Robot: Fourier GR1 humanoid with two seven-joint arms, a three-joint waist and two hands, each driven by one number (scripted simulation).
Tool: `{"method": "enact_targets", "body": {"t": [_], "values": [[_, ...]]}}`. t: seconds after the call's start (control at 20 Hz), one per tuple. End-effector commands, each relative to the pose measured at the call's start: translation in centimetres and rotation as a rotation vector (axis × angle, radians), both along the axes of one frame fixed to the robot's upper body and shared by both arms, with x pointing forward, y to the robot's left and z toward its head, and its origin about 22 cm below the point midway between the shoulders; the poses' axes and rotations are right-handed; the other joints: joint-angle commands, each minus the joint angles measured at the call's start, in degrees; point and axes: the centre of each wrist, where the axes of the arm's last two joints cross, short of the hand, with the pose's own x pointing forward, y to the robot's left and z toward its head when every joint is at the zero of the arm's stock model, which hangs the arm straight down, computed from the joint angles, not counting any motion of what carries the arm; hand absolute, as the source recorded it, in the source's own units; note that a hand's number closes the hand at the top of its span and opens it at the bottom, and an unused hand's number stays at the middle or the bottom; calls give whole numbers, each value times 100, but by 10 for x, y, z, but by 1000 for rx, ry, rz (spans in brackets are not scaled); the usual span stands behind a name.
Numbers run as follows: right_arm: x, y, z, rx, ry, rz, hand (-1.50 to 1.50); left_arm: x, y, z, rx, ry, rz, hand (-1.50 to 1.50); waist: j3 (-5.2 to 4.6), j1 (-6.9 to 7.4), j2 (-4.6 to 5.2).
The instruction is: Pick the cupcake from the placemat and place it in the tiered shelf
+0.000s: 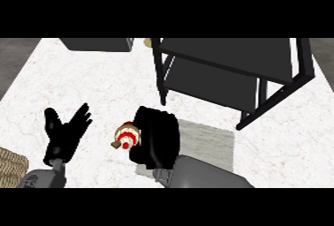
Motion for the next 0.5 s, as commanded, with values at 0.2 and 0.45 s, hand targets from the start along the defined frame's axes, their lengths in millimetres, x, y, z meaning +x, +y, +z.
{"method": "enact_targets", "body": {"t": [0.2, 0.45], "values": [[4, 16, 90, 38, -150, -163, 150, -13, 12, -4, -7, 16, 25, 0, -8, -186, -130], [14, 10, 133, 33, -190, -206, 150, -3, 17, 5, -21, 11, 43, 0, -6, -292, -118]]}}
